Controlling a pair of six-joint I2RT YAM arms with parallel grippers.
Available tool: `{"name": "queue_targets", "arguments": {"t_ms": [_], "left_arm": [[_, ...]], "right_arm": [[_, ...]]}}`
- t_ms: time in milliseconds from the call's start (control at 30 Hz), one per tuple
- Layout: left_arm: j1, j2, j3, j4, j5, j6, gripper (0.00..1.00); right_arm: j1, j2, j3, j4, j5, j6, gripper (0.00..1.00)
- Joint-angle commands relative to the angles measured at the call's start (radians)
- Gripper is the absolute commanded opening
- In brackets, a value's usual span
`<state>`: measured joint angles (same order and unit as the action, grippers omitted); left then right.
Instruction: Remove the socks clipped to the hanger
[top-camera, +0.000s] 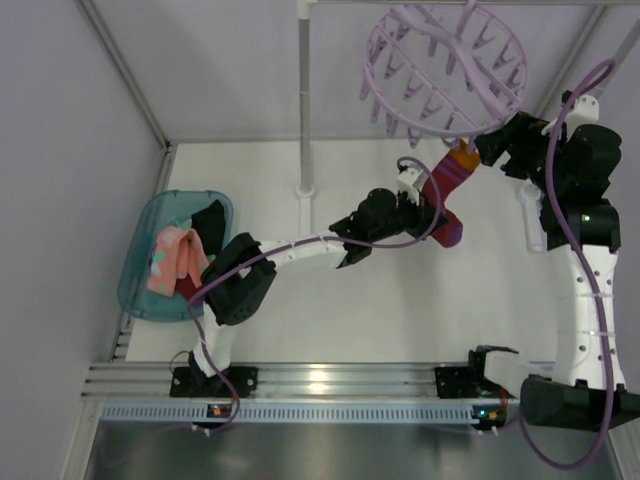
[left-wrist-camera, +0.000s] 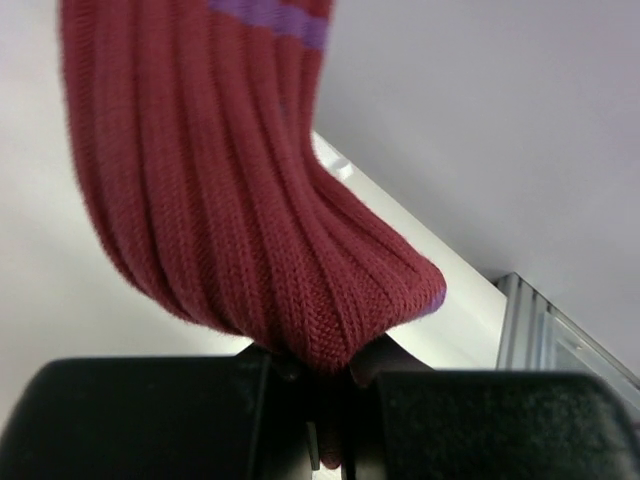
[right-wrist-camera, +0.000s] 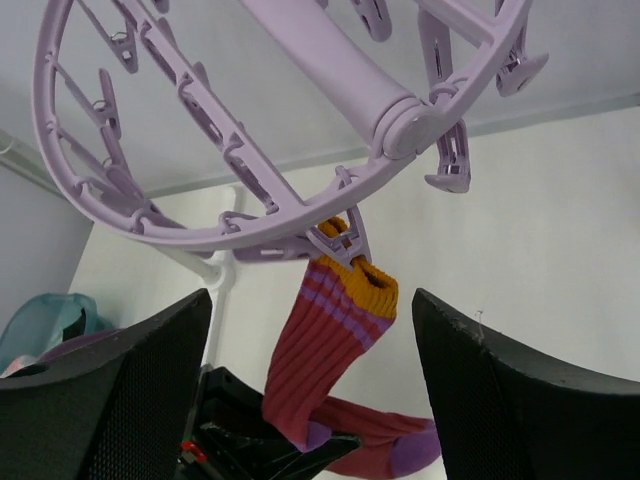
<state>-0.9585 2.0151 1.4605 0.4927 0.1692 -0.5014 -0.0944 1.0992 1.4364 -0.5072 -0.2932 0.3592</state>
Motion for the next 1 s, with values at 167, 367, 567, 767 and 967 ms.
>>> {"name": "queue_targets", "arguments": {"t_ms": [167, 367, 567, 767, 967], "left_arm": [[-0.013, -0.087, -0.032, 0.050, 0.096, -0.062, 0.00], [-0.014, -0.107, -0.046, 0.050, 0.110, -0.058, 0.00], [-0.013, -0.121, -0.051, 0.050, 0.133, -0.065, 0.00], [-0.014, -0.130, -0.060, 0.050, 0.145, -0.069, 0.00], [-0.014, -0.138, -0.060, 0.050, 0.164, -0.075, 0.00]], "right_arm": [[0.015, 0.018, -0.008, 0.072, -0.003, -0.029, 0.66], [0.071, 0.007, -0.022, 0.095, 0.057, -0.094, 0.64], [0.165, 0.024, -0.007, 0.139, 0.147, -0.178, 0.60], [0.176, 0.031, 0.002, 0.171, 0.170, -0.172, 0.52], [0.193, 0.050, -0.005, 0.168, 0.174, -0.169, 0.48]]}}
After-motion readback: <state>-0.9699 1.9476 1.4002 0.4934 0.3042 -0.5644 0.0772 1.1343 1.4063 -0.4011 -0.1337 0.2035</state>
